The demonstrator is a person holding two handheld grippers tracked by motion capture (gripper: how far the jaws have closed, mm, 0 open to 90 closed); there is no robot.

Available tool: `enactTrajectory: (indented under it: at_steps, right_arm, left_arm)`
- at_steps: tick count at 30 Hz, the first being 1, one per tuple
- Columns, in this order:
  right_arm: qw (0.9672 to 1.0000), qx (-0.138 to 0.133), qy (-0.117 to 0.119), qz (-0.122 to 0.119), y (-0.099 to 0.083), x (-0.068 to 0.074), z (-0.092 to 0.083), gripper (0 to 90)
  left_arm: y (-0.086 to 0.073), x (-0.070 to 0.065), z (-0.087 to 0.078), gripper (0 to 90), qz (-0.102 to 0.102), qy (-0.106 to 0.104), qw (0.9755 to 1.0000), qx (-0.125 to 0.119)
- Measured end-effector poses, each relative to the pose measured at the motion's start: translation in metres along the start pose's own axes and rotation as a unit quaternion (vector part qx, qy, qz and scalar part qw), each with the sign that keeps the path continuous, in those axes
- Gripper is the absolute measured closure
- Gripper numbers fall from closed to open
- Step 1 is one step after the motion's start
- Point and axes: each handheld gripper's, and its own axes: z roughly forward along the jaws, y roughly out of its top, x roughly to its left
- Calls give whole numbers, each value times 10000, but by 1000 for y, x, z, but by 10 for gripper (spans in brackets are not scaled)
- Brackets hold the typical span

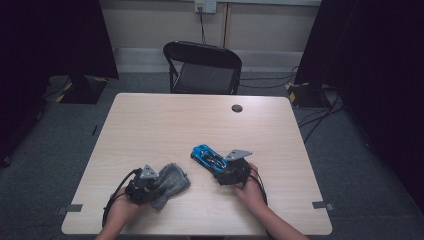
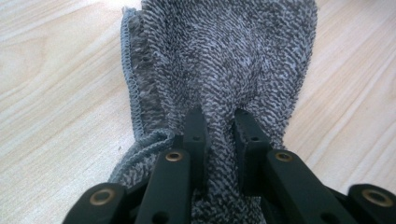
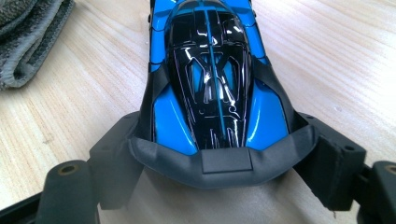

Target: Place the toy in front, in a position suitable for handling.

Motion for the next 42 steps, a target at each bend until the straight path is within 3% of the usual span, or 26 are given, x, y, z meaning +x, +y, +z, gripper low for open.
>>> enactTrajectory:
  at_steps: [2,6,9,12,14,21,28,32,36,42]
  right_arm:
    - [10000,0,0,2,0,0,0,230]
    - [10000,-1,-1,6,0,0,0,230]
    - [10000,-1,-1,3,0,0,0,230]
    - [10000,0,0,3,0,0,0,229]
    - [10000,1,0,3,0,0,0,229]
    - [10000,2,1,1,0,0,0,229]
    - [10000,5,2,1,0,0,0,229]
    - [10000,-1,9,-1,1,0,1,229]
    - [10000,-3,12,-11,1,0,1,229]
    - [10000,-4,13,-9,1,-1,1,230]
  left_arm:
    - [4,1,-2,787,-20,-6,10000,-13]
    - [15,3,-11,789,-119,-73,9993,-342]
    - [26,-4,-14,786,155,-39,9986,-497]
    - [38,-13,-12,783,256,-203,9971,-686]
    - [45,-17,-10,781,413,-140,9965,-712]
    - [67,-16,-4,775,358,-50,9946,-975]
    - [79,-11,1,780,416,55,9948,-928]
    - [84,-15,7,784,636,201,9941,-853]
    - [92,-17,14,786,498,150,9945,-910]
    - [110,-33,28,798,658,-8,9950,-757]
